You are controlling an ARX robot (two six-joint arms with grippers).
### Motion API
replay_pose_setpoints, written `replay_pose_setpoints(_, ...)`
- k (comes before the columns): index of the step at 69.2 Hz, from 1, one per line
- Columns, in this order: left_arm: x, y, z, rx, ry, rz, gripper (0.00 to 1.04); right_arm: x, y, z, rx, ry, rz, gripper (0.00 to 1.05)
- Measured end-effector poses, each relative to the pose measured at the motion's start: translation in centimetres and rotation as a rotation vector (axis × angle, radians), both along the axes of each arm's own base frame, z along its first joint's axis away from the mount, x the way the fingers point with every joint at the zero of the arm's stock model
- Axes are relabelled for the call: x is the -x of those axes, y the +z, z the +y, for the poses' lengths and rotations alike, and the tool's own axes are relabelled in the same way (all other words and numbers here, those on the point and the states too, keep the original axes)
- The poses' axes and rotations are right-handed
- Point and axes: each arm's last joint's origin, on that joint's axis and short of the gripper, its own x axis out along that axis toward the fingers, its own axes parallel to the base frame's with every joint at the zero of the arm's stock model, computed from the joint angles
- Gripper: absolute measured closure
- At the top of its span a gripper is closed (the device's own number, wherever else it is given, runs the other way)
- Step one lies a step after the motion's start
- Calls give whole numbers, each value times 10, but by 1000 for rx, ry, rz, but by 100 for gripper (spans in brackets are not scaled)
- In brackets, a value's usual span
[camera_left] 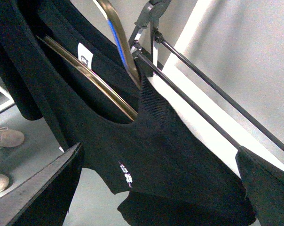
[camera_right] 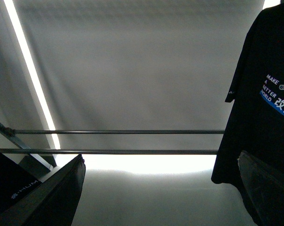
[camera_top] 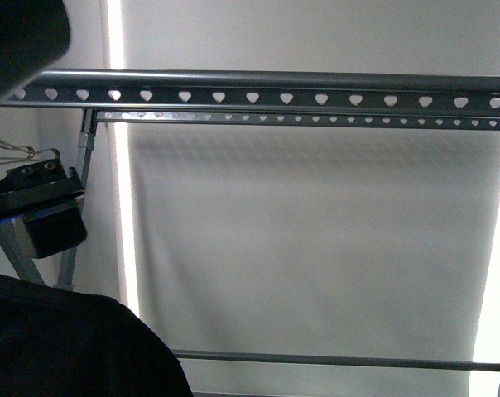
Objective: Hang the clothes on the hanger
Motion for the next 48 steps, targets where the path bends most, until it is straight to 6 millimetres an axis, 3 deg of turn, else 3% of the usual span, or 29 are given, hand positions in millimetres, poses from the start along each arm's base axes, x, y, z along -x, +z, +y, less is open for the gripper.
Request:
replay_pose_setpoints(17, -22, -6, -14, 0, 35, 17, 7, 0, 0, 0, 0, 0, 0, 7)
replay_pose_setpoints(48, -58, -27, -7, 16, 114, 46, 7, 0, 0, 0, 0, 0, 0, 7)
